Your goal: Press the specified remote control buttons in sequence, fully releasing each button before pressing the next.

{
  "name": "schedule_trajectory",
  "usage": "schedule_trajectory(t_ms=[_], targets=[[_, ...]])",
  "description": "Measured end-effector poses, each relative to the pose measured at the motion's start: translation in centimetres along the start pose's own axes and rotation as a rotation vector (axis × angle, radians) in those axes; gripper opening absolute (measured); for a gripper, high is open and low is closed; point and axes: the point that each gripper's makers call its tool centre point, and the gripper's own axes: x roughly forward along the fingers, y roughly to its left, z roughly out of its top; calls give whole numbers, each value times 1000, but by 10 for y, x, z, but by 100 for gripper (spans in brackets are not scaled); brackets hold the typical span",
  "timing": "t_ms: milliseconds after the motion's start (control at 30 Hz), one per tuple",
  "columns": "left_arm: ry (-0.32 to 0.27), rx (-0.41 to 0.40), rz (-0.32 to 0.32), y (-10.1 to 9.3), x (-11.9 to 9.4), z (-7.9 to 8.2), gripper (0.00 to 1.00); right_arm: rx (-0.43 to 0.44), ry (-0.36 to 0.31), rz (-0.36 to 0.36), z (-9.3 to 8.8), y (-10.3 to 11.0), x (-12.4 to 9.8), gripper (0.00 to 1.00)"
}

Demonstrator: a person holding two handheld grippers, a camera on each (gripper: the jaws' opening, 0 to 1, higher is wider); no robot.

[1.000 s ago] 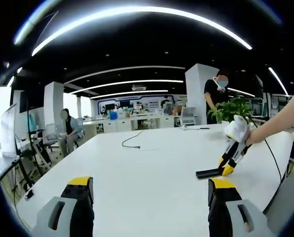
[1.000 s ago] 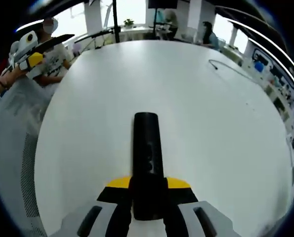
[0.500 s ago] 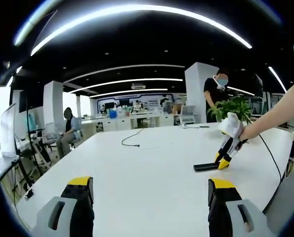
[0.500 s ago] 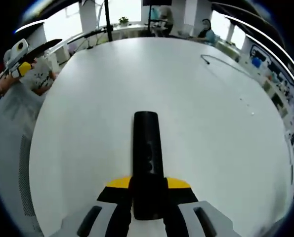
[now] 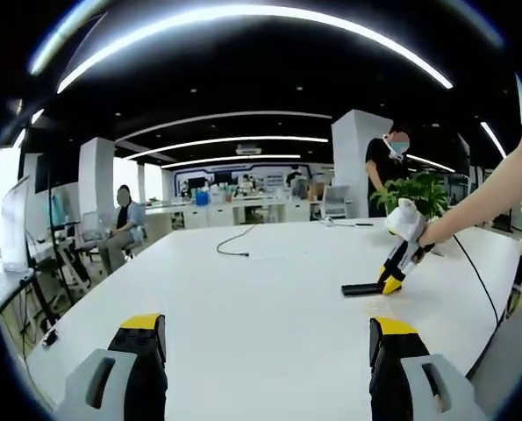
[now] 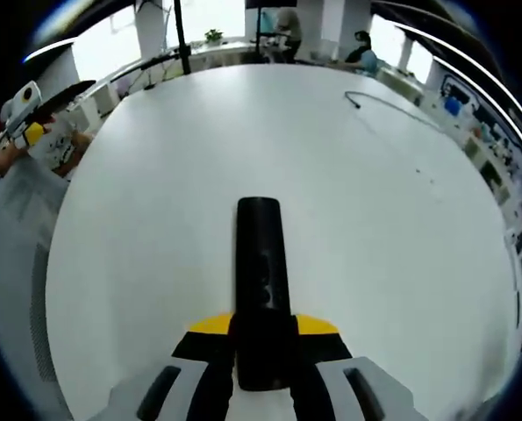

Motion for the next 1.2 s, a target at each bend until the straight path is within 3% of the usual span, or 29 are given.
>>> schedule_trajectory(t_ms=[700, 900, 1200], targets=[[24, 2, 3, 2, 2, -4, 100, -74, 57, 37, 5, -29, 2, 21], [24, -5, 34, 9, 1, -4, 100, -64, 67, 32, 7, -38, 3, 21], [25, -2, 19, 5, 2, -5, 100, -58, 103, 33, 8, -53, 3, 21]])
